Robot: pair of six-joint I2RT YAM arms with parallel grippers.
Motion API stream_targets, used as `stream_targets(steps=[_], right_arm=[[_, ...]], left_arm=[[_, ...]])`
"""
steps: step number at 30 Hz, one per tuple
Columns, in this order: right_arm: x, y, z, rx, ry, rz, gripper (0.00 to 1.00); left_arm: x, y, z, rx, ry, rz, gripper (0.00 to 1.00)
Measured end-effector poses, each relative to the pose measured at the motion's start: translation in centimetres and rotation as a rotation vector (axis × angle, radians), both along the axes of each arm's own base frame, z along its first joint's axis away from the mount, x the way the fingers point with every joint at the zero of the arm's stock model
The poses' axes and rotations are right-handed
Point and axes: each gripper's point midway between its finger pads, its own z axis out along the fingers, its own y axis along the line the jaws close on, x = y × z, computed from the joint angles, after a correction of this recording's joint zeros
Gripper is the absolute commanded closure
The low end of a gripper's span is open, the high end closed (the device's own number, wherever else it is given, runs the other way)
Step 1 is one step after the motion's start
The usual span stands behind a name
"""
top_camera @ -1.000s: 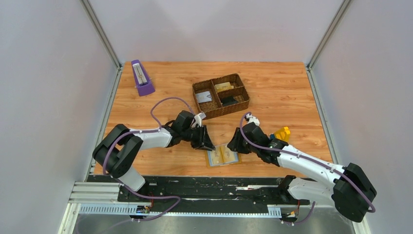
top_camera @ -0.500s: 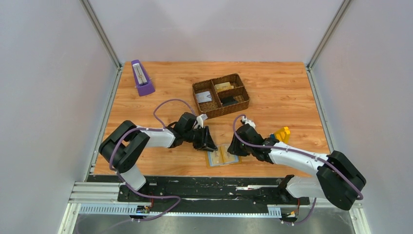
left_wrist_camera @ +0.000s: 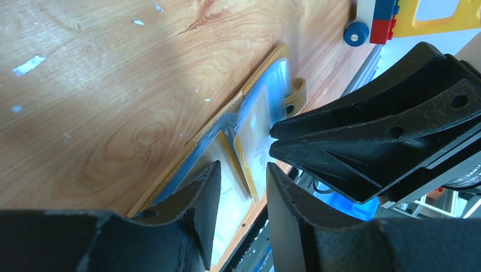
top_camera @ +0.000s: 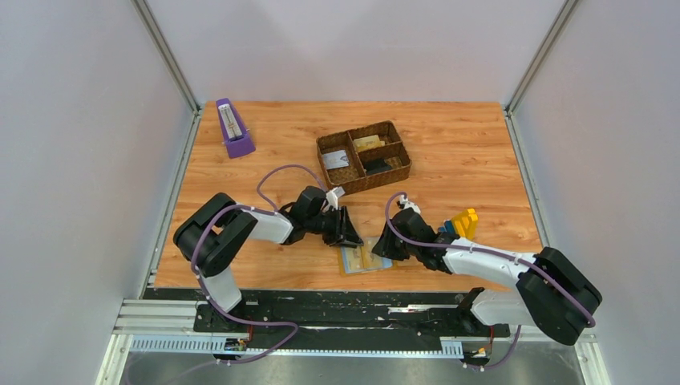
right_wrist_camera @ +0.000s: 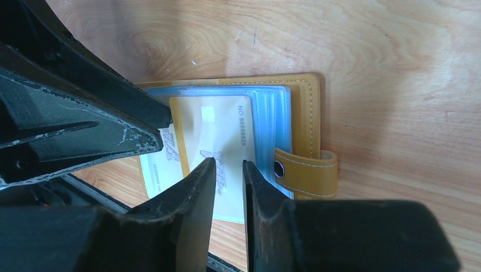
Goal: Take the credit cards out of the card holder
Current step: Remove the credit card from the card holder.
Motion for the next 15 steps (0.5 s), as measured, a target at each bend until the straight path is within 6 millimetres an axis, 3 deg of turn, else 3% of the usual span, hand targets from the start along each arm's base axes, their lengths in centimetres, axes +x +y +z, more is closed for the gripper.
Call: stream_targets(steps=[7, 15], right_arm=[[0.00, 0.10, -0.05, 0.013, -0.001, -0.004, 0.75], [-0.04, 0.24, -0.01, 0.022, -0.002, 0.001, 0.75]], left_arm=[[-0.01, -0.64, -0.31, -0.021, 0.009, -0.001, 0.64], [-0.32, -0.66, -0.89, -0.034, 0.042, 0.013, 0.93]])
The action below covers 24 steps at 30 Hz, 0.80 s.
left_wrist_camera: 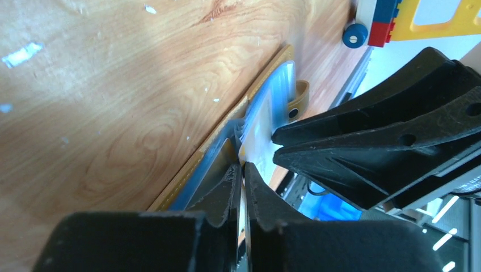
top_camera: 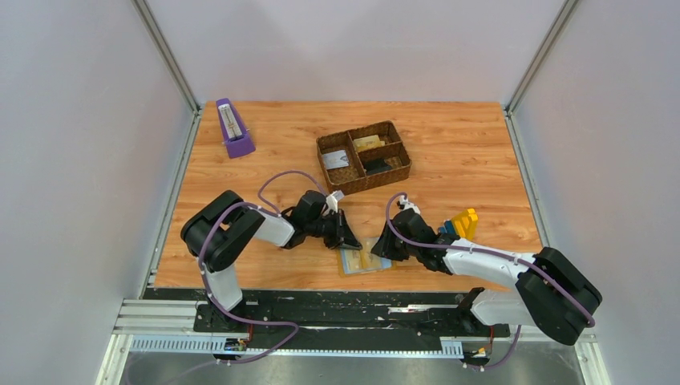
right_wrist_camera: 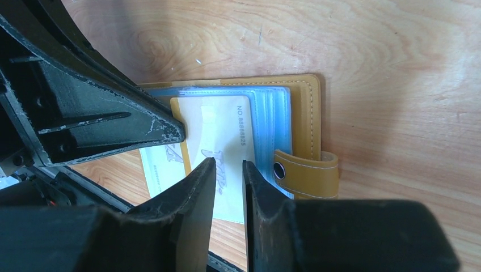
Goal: Take the credit cards out of the card holder
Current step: Remove the credit card from the card holder.
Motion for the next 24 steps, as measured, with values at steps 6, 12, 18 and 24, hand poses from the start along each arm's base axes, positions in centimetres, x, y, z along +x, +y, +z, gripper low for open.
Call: stream_targets(steps=[6, 12, 18, 24], right_arm=[[-0.1, 0.0, 0.0, 0.001, 0.003, 0.002, 0.74], [-0.1, -0.1, -0.1, -0.002, 0.006, 0.001, 0.74], [-0.1, -0.1, -0.1, -0.001, 0.008, 0.001, 0.74], [0.0, -0.2, 0.0, 0.000, 0.011, 0.004, 0.72]], left_arm=[[-0.6, 0.5, 0.1, -0.009, 0.016, 0.018, 1.00], [-0.8, 1.3, 1.1, 0.016, -0.001, 0.042, 1.00], [-1.0, 1.5, 1.0, 0.027, 0.005, 0.044, 1.00], [-0.8, 3.2, 1.4, 0.065, 0.004, 0.078, 1.00]])
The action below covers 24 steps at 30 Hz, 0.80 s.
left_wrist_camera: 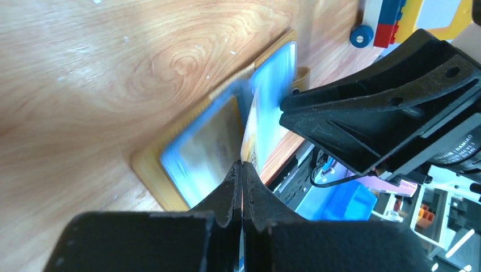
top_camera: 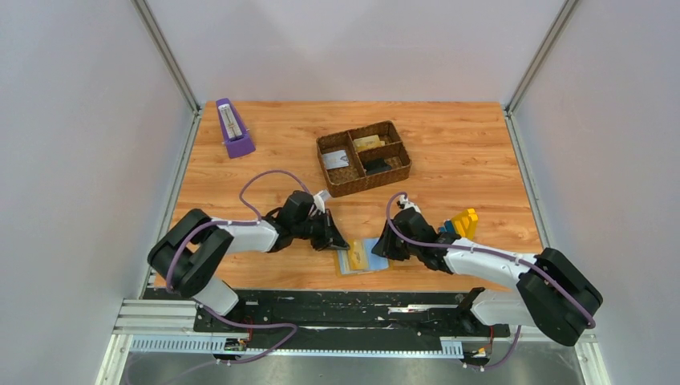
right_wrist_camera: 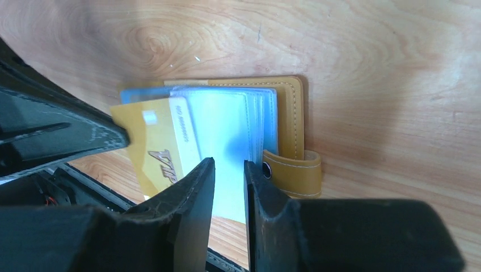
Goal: Take the credit cards out of the card holder
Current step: Remove the credit card from the card holder, then place the credit card in the storage box.
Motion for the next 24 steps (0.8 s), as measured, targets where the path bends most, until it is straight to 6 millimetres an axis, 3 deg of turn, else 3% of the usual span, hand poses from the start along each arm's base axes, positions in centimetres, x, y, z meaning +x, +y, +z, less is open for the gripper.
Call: stream_targets(steps=[5, 13, 18, 24], right_arm=[[0.4, 0.3, 1.5, 0.011, -0.041, 0.043, 0.66], [1.2, 2.8, 8.2, 0.194, -0.204, 0.161, 0.49], [0.9, 3.6, 10.0, 0.283, -0.222, 0.225, 0.38], [0.0, 4.8, 11.7, 0.377, -0.242, 0.321, 0.36]], left_arm=[[0.8, 1.8, 2.2, 0.025, -0.063, 0.050, 1.00], [1.1, 3.7, 5.9, 0.056, -0.178, 0.098, 1.00], [0.9, 3.8, 8.9, -0.003, -0.248, 0.104, 1.00], [0.7, 2.9, 12.6, -0.137, -0.324, 0.082, 1.00]])
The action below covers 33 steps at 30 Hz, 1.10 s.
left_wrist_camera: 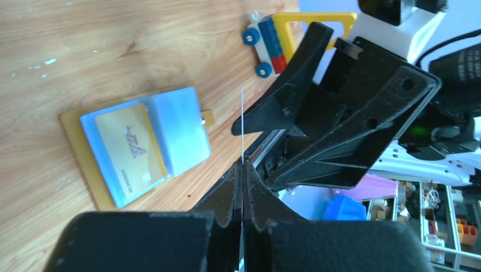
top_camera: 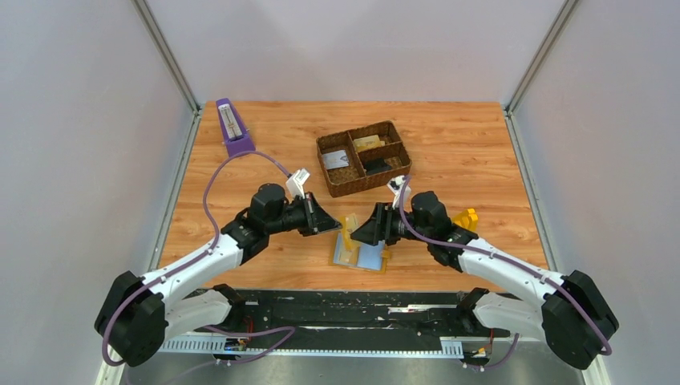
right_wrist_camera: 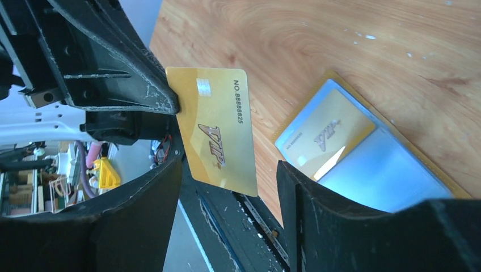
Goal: Take the credit cards out of the card holder
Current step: Place the credit card in the storage box.
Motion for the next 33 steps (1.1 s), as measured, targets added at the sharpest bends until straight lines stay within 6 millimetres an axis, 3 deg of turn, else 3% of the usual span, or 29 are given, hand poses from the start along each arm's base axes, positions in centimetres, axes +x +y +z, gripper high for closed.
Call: stream_targets(steps=[4, 8, 10, 12, 15, 18, 25, 29, 33], right_arm=[[-0.2, 0.6, 0.4, 0.030, -0.010, 0.046, 0.40], [-0.4, 1.0, 0.1, 0.046, -0.001, 0.079, 0.75], [-0.6, 1.0, 0.1, 0.052, -0.006, 0.092, 0.90], [-0.7, 0.8, -0.1, 0.053, 0.000, 0.099, 0.99], [-1.0, 0.7, 0.5, 0.069, -0.019, 0.132, 1.00], [-1.5, 0.4, 1.0, 0.064, -0.055, 0.167, 1.00], [-3.5, 0.6, 1.8, 0.069, -0.066, 0.332, 1.00], [-4.7, 1.3, 2.5, 0.101, -0.043, 0.454, 1.00], [-5.5, 1.3, 2.9, 0.118, -0.025, 0.516, 1.00]], left_arm=[[-0.3, -0.3, 0.6, -0.045, -0.018, -0.016, 1.00], [-0.6, -0.3, 0.3, -0.058, -0.008, -0.020, 1.00], [-0.6, -0.2, 0.3, -0.058, -0.008, -0.020, 0.92], [-0.5, -0.1, 0.3, -0.055, -0.014, -0.015, 0.82], [-0.5, 0.4, -0.6, -0.008, -0.006, -0.004, 0.66], [-1.0, 0.8, -1.0, 0.057, -0.002, -0.032, 0.57], [-1.2, 0.9, 2.4, 0.107, -0.107, -0.122, 0.40], [-1.9, 0.2, 4.0, 0.099, -0.152, -0.226, 0.39], [-2.7, -0.4, 3.6, 0.115, -0.136, -0.345, 0.40]])
